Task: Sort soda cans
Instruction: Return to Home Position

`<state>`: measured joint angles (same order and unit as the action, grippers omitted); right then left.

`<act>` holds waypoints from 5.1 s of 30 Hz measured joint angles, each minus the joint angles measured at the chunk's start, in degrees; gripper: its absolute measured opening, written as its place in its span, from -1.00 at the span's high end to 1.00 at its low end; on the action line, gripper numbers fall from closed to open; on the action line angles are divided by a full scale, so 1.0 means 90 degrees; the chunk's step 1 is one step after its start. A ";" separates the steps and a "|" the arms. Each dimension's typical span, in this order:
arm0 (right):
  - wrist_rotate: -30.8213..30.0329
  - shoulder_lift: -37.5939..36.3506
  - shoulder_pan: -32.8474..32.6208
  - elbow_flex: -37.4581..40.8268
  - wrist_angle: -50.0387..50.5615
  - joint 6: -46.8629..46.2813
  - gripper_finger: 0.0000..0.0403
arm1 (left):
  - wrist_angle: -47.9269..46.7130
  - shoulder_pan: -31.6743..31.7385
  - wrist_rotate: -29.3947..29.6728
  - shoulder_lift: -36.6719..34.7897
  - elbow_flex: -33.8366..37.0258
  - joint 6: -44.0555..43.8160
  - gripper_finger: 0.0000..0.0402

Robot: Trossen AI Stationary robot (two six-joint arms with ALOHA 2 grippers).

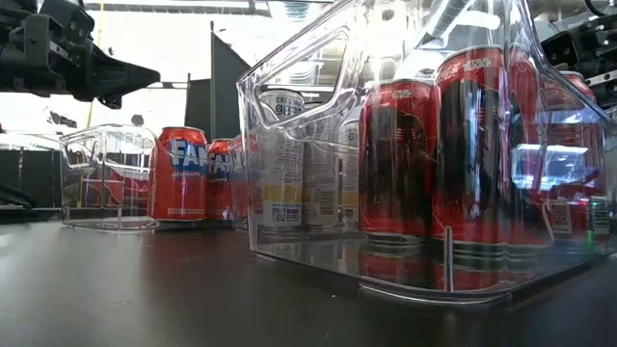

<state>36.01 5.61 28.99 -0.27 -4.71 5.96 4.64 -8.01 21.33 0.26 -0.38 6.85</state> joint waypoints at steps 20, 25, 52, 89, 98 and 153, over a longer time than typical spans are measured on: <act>-0.0001 -0.0002 0.0002 0.0000 0.0000 0.0001 0.85 | -0.0002 0.0001 -0.0001 0.0001 0.0000 0.0000 1.00; -0.0002 -0.0001 0.0002 0.0000 0.0000 0.0002 0.85 | 0.0000 0.0000 0.0000 0.0001 0.0000 0.0000 1.00; 0.0000 0.0000 0.0002 0.0000 0.0000 0.0000 0.85 | 0.0155 0.0009 0.0442 0.0005 0.0000 -0.0268 1.00; -0.0002 0.0000 0.0000 0.0000 -0.0002 0.0000 0.85 | -0.0965 0.0066 0.5495 0.0055 -0.0245 -0.0525 1.00; -0.0002 -0.0002 0.0001 0.0002 -0.0002 0.0000 0.85 | -0.0763 0.0066 0.3871 0.0055 -0.0253 0.0066 1.00; -0.0002 -0.0001 0.0002 0.0000 -0.0001 0.0001 0.85 | -0.0714 0.0066 -0.0341 0.0055 -0.0236 0.0143 1.00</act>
<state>35.99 5.60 29.01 -0.27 -4.72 5.96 -1.78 -7.42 18.26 0.75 -2.50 8.14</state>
